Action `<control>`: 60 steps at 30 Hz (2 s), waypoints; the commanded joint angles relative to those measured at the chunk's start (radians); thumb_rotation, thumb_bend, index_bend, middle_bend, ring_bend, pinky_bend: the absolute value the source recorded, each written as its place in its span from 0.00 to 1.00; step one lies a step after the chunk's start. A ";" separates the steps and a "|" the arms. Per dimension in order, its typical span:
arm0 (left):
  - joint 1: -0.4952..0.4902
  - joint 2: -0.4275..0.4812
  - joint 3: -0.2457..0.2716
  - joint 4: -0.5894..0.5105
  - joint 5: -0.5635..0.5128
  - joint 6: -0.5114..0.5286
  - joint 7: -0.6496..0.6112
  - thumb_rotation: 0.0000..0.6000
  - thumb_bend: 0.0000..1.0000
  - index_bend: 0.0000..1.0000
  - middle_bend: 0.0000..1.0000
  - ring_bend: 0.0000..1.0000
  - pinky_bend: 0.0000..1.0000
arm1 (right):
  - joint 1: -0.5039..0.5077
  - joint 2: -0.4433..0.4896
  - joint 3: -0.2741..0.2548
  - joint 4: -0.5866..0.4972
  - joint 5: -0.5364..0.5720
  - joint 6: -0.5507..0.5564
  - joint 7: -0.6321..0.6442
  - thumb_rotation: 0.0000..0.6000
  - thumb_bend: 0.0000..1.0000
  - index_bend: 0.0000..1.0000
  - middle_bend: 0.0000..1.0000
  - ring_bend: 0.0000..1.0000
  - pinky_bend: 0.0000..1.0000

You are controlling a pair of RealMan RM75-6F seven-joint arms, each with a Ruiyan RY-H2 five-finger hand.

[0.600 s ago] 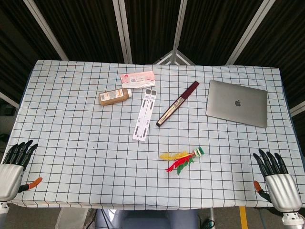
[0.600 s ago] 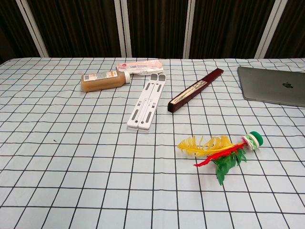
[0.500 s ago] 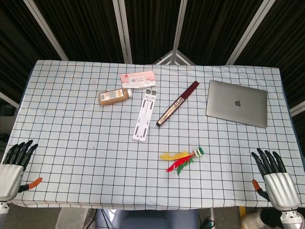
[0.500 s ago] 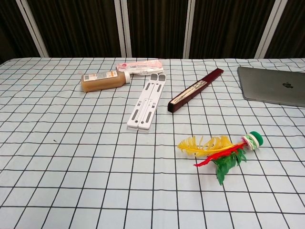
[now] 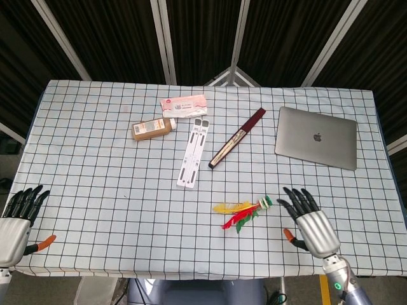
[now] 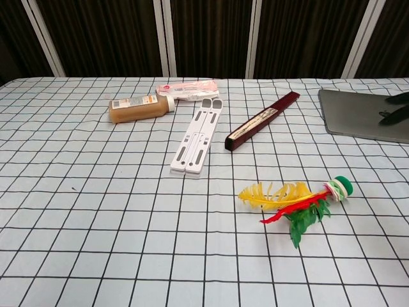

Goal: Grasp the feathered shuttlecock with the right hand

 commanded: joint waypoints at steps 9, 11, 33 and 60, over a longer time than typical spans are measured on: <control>0.000 0.004 -0.003 -0.002 -0.010 -0.002 -0.010 1.00 0.00 0.00 0.00 0.00 0.00 | 0.109 -0.264 0.053 0.027 0.124 -0.141 -0.095 1.00 0.39 0.38 0.14 0.00 0.00; -0.001 0.005 -0.004 -0.004 -0.010 -0.003 -0.010 1.00 0.00 0.00 0.00 0.00 0.00 | 0.120 -0.297 0.061 0.044 0.145 -0.152 -0.108 1.00 0.39 0.39 0.14 0.00 0.00; -0.002 0.006 -0.002 -0.008 -0.010 -0.005 -0.009 1.00 0.00 0.00 0.00 0.00 0.00 | 0.127 -0.435 0.021 0.165 0.197 -0.138 -0.109 1.00 0.39 0.53 0.22 0.00 0.00; -0.003 0.008 -0.002 -0.011 -0.013 -0.010 -0.013 1.00 0.00 0.00 0.00 0.00 0.00 | 0.141 -0.511 0.018 0.227 0.226 -0.123 -0.069 1.00 0.56 0.62 0.24 0.00 0.00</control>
